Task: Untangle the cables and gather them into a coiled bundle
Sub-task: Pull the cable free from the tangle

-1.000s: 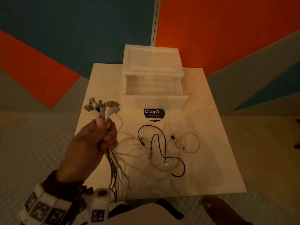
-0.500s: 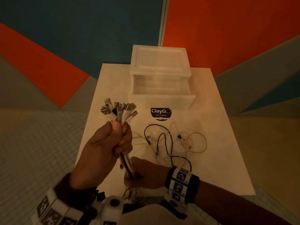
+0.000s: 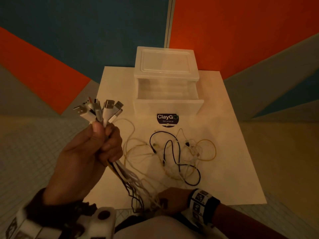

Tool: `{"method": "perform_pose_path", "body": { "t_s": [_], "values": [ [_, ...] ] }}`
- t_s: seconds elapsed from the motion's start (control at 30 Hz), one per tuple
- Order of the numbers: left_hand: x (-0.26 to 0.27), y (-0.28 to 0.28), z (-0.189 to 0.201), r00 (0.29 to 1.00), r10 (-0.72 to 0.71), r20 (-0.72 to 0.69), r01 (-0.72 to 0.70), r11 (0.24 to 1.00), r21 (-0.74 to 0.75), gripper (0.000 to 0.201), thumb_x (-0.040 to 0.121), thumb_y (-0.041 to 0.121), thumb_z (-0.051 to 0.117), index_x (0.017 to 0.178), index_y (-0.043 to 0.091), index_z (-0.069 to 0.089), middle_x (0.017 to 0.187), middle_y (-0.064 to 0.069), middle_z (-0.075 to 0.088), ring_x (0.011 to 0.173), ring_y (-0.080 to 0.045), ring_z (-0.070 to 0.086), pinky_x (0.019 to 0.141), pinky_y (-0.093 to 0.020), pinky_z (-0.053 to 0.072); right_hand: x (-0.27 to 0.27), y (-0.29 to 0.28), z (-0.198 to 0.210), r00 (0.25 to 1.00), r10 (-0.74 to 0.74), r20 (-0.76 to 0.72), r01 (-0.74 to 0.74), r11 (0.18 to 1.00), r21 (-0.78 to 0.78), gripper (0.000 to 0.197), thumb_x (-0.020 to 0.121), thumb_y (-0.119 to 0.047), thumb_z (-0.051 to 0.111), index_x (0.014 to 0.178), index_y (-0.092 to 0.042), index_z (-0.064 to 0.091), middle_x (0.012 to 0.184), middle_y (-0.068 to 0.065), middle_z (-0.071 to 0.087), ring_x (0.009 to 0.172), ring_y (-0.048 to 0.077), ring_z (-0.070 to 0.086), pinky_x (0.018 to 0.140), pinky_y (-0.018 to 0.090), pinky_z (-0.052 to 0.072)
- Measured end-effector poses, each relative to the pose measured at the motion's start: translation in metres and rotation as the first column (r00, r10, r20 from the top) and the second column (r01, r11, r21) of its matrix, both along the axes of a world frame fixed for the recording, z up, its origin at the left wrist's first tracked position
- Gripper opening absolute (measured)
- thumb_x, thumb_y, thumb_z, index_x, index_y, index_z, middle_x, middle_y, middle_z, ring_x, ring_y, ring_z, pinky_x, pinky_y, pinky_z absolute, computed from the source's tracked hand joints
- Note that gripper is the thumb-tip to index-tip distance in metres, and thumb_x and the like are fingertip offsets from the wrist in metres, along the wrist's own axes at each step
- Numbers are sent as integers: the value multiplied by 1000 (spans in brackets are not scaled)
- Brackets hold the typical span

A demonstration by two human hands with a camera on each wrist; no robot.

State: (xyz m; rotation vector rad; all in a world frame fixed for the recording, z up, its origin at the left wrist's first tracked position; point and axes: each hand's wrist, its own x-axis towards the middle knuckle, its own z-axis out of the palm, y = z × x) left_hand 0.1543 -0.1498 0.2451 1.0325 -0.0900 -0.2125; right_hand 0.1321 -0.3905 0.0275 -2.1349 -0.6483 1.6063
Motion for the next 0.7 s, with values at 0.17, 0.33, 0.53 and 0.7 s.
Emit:
{"method": "perform_pose_path", "body": {
  "t_s": [0.17,0.33,0.53,0.7],
  "values": [
    [-7,6,1,999,-20,-25,20,1000,4,38,91,46,59,83,12,46,66,3,33,52,-8,29,51,-23,37,-3,-25,-9,989,-24,145,41,992,-116,65,92,-31,61,149,-22,31,152,8,32,138,28,35,116,37,28],
    [-12,7,3,999,-21,-50,22,1000,18,41,88,48,64,81,12,47,65,2,32,52,-9,29,50,-24,35,12,-35,-4,950,-4,313,63,982,-178,65,90,-11,52,149,-22,28,157,8,19,143,31,23,119,40,19],
    [-16,9,2,998,-36,-55,35,999,-4,39,89,45,63,81,11,47,66,1,33,52,-8,30,50,-24,36,20,-39,1,785,-343,516,354,932,82,24,88,-7,45,105,-15,61,104,4,61,98,22,56,84,32,44],
    [-19,12,1,997,-45,-68,43,999,-24,40,89,45,65,81,10,47,65,1,34,52,-8,30,50,-23,38,55,-73,14,27,-798,603,813,369,451,11,88,-15,61,83,-18,52,78,1,60,75,23,59,66,31,45]
  ]
}}
